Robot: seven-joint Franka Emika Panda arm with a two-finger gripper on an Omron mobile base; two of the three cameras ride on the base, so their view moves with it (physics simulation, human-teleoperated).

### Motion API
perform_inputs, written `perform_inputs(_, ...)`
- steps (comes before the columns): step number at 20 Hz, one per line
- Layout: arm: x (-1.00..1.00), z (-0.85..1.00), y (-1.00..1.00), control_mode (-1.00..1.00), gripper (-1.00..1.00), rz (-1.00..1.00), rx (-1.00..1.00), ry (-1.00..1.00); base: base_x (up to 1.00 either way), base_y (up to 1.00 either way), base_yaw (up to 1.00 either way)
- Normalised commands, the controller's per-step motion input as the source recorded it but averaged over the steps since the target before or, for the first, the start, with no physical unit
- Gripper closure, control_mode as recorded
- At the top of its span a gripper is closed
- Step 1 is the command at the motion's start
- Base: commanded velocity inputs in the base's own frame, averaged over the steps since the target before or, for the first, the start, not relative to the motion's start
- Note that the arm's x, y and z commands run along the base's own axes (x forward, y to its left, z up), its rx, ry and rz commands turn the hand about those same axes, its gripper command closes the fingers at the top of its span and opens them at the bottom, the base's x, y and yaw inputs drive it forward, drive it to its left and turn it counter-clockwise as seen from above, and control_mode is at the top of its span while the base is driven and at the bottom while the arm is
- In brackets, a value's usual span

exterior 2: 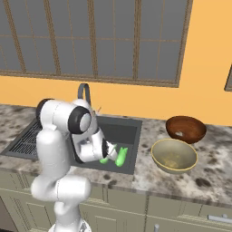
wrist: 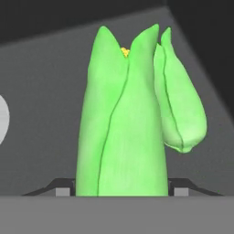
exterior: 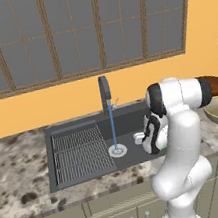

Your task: Pick the corns from the sink and place them in one bowl. Place the mushroom in the other bowl. Then turn off the sink faucet.

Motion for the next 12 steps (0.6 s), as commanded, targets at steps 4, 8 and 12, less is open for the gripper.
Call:
perform_inputs(4, -0.21, 1.0, 0.0, -1.0, 1.0, 0.03, 0.05, 0.06, 0.0, 0.0, 0.0)
perform_inputs(8, -0.13, 1.0, 0.0, -1.0, 1.0, 0.0, 0.04, 0.19, 0.0, 0.0, 0.0)
perform_inputs(12, 0.01, 1.0, -0.04, -1.0, 1.0, 0.0, 0.07, 0.36, 0.0, 0.0, 0.0)
